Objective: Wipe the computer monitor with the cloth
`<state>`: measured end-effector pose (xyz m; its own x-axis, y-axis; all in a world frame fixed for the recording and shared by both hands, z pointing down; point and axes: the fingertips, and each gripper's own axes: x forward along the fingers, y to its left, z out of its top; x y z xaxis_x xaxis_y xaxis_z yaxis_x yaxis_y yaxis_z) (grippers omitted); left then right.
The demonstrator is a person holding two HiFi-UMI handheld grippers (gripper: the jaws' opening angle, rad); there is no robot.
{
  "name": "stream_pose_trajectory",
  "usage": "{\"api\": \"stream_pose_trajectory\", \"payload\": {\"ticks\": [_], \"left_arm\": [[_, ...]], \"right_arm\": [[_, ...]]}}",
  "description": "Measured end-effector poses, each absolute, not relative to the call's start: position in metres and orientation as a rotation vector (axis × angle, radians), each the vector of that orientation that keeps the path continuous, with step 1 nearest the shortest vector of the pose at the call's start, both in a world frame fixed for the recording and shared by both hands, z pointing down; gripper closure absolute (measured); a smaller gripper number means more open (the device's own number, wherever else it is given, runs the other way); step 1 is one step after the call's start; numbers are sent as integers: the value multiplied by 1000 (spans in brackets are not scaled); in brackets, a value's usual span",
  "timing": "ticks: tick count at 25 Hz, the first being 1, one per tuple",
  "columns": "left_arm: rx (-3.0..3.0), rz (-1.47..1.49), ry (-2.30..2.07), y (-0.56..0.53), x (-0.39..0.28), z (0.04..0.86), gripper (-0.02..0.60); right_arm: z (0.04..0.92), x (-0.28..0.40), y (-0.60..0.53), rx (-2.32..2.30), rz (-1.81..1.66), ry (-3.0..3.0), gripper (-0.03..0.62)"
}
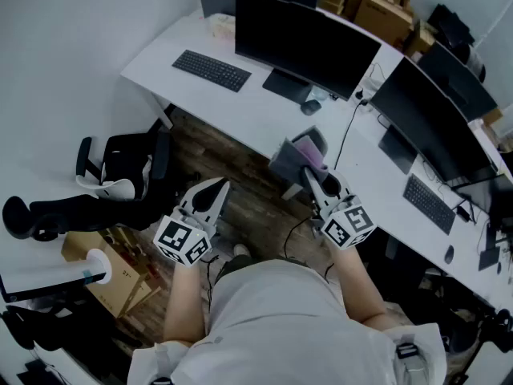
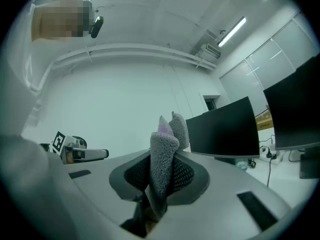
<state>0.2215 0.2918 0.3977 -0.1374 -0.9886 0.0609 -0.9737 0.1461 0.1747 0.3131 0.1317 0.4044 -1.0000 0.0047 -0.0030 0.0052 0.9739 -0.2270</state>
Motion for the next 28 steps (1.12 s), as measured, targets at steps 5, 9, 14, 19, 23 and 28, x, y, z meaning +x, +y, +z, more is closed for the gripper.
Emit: {"api": "stream_pose_trajectory", "payload": {"ticks": [5, 9, 14, 19, 23, 28], "left_arm": [[1897, -126, -2307, 323, 180, 403, 580], [1897, -98, -2318, 342, 157, 409, 580], [1865, -67, -2348, 368, 124, 420, 580], [1803, -74, -2359, 377, 89, 433, 580], [1780, -66, -2350, 364, 58, 442, 580], [1781, -24, -2340, 327, 9, 450, 580]], "right_arm": [[410, 276, 158, 21, -355, 3144, 528], [416, 247, 173, 15, -369, 3152, 528], [421, 214, 190, -15, -382, 3160, 525], [427, 183, 189, -31, -387, 3174, 525], [436, 150, 175, -41, -417, 3178, 525], [447, 98, 144, -27, -410, 3188, 525]]}}
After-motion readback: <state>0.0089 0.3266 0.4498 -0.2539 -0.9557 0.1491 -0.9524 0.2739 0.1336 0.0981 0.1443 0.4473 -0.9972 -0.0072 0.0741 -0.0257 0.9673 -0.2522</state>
